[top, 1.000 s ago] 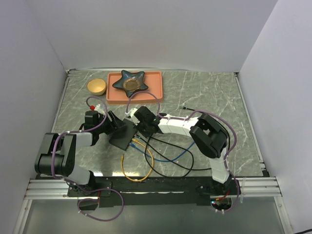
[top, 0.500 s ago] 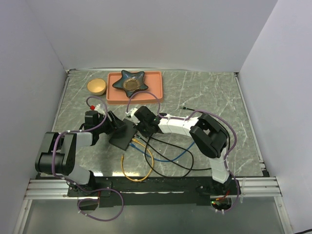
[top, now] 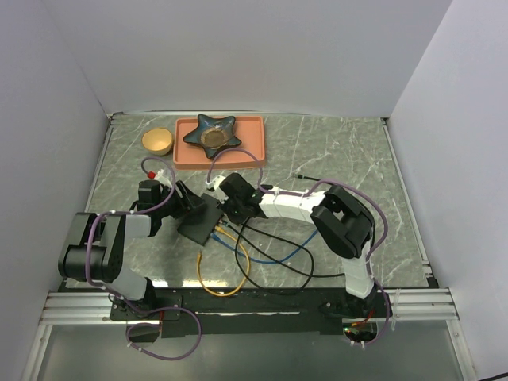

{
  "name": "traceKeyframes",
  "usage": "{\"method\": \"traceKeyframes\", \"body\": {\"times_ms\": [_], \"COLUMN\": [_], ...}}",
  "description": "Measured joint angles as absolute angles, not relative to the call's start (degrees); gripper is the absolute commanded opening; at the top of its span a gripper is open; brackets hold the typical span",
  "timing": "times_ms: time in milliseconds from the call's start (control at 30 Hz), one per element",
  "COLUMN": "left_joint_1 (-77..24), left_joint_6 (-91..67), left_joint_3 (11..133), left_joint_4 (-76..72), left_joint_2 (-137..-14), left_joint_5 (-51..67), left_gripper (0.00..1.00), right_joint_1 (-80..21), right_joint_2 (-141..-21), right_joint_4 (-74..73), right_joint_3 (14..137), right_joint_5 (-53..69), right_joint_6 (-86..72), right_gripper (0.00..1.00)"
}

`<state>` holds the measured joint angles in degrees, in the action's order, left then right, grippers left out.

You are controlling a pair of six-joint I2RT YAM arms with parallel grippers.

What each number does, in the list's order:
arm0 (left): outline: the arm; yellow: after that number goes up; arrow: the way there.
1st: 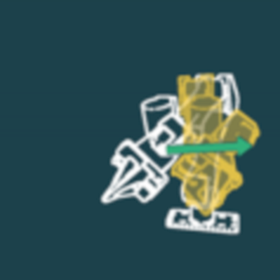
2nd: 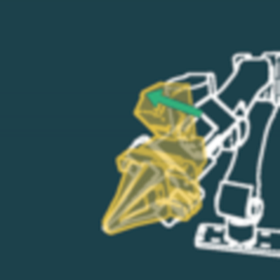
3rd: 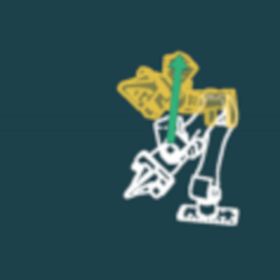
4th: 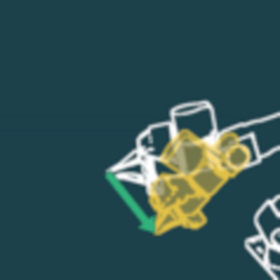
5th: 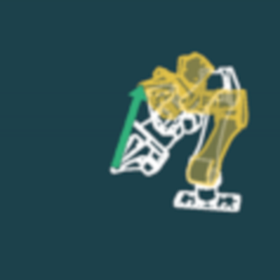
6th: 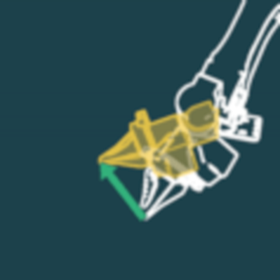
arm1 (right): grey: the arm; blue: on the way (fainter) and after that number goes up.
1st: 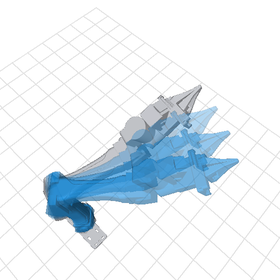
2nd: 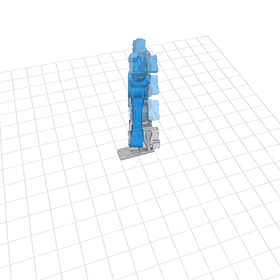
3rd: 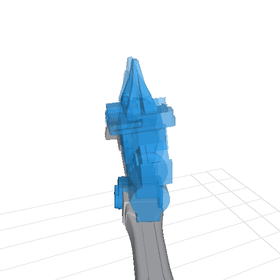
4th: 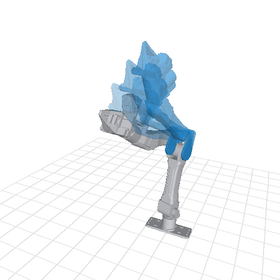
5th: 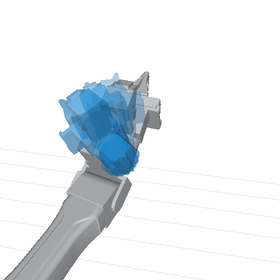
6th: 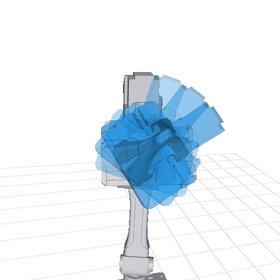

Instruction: Insert the plug into the switch port

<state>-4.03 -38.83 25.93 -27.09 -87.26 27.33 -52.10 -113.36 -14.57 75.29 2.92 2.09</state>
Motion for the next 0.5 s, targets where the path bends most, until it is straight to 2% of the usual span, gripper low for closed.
{"method": "traceKeyframes", "body": {"times_ms": [500], "left_joint_1": [-3.77], "left_joint_6": [-38.7], "left_joint_3": [25.98], "left_joint_4": [-29.3], "left_joint_2": [-88.9], "left_joint_5": [28.53], "left_gripper": [0.6], "right_joint_1": [-52.1], "right_joint_2": [-113.4], "right_joint_4": [-14.55], "right_joint_3": [75.2], "right_joint_5": [2.96], "right_joint_6": [1.74], "right_gripper": [0.0]}}
